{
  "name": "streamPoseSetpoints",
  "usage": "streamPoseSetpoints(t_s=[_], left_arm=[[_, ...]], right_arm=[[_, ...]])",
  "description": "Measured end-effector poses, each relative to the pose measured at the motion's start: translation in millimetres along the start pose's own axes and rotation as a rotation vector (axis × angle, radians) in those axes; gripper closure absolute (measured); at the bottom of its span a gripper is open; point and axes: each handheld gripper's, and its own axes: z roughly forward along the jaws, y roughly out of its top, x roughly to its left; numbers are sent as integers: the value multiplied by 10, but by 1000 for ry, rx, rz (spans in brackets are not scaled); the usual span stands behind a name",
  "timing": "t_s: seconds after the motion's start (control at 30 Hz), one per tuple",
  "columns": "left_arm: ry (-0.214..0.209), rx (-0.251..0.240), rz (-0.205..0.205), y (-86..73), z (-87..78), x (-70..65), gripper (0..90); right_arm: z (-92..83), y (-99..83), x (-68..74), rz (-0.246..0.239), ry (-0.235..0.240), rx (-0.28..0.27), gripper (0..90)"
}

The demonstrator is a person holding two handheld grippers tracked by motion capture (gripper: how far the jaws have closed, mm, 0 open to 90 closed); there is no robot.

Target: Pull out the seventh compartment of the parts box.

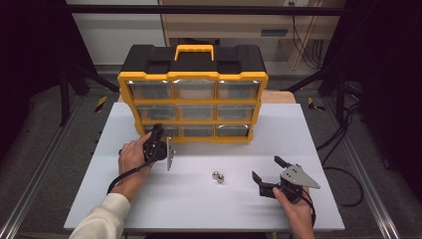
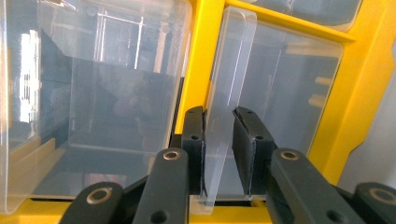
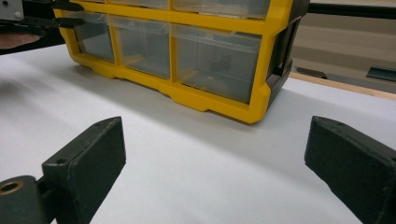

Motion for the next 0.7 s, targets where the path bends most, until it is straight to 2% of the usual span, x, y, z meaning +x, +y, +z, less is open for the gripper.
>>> streamPoseSetpoints(t_s=[0.07,0.7], left_arm=[[3,-11,-3,0,0,4,743],[-8,6,-1,23,-49,4,748]], right_arm=[[1,0,-1,-2,-1,1,56],[10,-4,-4,-1,-3,2,56]])
